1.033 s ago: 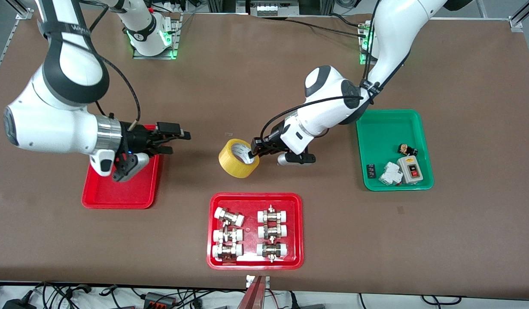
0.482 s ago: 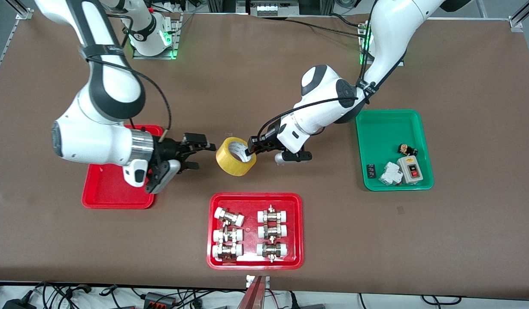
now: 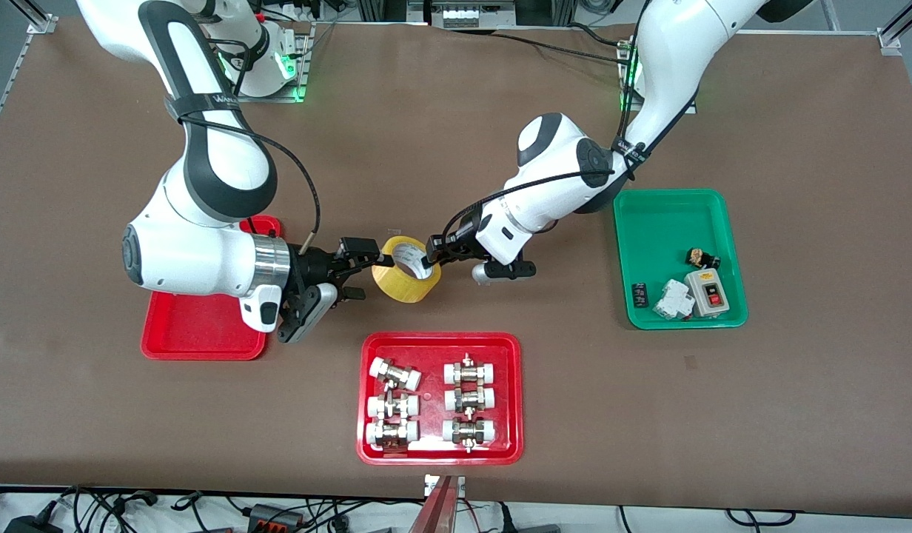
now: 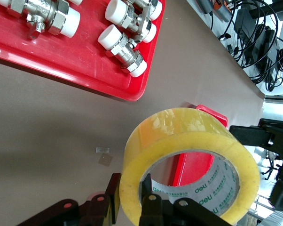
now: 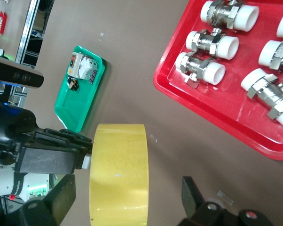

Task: Left arm passes tape to right arm into tray
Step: 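Bring the right gripper to the tape held by the left gripper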

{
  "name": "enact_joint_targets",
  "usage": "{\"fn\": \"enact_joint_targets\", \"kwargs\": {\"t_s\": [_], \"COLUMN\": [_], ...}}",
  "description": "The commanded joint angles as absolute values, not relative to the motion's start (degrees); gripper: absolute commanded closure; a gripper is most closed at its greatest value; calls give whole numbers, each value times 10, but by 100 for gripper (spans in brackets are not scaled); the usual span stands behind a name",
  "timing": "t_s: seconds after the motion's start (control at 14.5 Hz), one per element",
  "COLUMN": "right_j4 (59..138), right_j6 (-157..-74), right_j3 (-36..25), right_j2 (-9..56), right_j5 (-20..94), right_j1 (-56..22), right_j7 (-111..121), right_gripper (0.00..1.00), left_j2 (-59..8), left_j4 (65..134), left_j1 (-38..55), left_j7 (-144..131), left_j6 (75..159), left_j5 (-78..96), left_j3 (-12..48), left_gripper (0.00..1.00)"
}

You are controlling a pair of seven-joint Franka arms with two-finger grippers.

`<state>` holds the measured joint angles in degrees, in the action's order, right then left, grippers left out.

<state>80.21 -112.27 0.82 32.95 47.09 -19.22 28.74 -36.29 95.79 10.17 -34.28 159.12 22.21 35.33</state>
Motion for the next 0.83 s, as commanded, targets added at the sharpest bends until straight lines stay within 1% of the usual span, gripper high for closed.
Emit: {"fn": "enact_joint_targets", "kwargs": {"t_s": [0.0,0.76], "right_j4": [787,797], "right_j6": [-1130,-1119], "right_j3": [10,10], "right_j2": [342,338], "right_j5": [487,484], "right_j1": [-206,-212], "right_j7": [299,301], "right_gripper": [0,0], "left_j2": [-364,-364], "left_j4": [948,949], "left_j1": [110,109], "left_j7": [-344,-342], "left_j6": [1600,1600], "left_j5": [226,226], "left_j3": [349,349], "left_gripper": [99,99]}}
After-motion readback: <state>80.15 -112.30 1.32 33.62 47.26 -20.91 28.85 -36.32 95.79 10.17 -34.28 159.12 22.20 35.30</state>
